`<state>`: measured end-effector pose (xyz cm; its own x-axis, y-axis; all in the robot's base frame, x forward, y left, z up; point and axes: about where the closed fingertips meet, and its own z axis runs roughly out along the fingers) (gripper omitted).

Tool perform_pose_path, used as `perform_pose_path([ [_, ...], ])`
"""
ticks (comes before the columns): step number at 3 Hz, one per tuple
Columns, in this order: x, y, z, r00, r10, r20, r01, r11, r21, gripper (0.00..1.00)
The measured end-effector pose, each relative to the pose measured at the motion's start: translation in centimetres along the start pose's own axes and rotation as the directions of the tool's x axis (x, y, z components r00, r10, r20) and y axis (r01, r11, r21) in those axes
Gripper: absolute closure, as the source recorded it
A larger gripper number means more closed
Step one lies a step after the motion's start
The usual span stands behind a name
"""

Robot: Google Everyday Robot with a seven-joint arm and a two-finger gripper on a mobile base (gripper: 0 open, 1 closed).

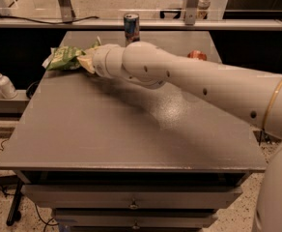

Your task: Pick green jalapeno chip bag

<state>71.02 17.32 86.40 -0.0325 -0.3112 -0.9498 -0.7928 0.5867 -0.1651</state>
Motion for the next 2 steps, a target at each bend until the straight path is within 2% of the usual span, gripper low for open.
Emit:
perform_pose_path([
  [1, -0.7, -1.4, -3.2, 1.000, -0.007, 0.003, 0.006, 0.9992, 0.039, 1.00],
  [2, -0.7, -2.8, -7.5, 1.000, 0.002, 0.005, -0.003, 0.9974, 0.072, 1.00],
])
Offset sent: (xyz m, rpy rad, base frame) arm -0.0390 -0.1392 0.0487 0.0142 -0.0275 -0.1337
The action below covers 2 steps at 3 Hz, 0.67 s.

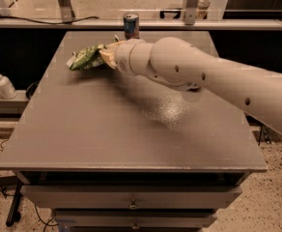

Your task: Pick green jalapeno chip bag

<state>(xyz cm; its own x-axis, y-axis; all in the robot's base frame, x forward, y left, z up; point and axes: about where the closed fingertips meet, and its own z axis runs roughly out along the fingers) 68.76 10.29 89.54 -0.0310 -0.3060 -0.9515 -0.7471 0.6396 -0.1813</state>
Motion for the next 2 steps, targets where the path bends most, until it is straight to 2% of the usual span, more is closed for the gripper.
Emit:
perform_pose_path([
  [2, 0.2, -4.2, -9.0, 0.999, 0.035, 0.023, -0.035, 0.9990, 0.026, 1.00],
])
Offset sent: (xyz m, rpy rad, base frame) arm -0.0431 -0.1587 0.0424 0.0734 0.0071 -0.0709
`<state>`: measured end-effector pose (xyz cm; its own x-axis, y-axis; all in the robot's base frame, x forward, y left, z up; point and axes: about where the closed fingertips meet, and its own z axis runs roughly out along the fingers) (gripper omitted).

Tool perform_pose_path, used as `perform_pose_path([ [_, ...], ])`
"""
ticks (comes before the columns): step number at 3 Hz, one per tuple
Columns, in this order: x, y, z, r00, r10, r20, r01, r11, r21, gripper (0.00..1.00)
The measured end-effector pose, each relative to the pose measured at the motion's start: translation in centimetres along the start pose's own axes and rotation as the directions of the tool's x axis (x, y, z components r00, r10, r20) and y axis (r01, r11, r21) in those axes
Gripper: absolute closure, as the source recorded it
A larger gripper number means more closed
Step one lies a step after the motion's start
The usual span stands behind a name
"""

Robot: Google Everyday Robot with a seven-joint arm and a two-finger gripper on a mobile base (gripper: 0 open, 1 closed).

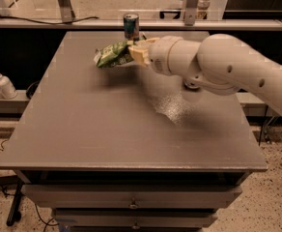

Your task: Pick green jalapeno chip bag

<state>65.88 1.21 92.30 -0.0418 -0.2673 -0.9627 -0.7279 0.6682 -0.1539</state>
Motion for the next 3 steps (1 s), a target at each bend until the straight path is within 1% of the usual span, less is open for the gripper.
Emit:
perform_pose_path([
  [1, -1.0, -2.2, -3.8, 0.999, 0.019, 0.047, -0.019, 0.9998, -0.001, 1.00],
  [2, -2.9, -3.8, -6.9, 0.995, 0.035, 0.098, -0.031, 0.9987, -0.040, 1.00],
  [3, -3.4, -2.9, -7.0, 0.995, 0.029, 0.099, -0.022, 0.9970, -0.074, 1.00],
])
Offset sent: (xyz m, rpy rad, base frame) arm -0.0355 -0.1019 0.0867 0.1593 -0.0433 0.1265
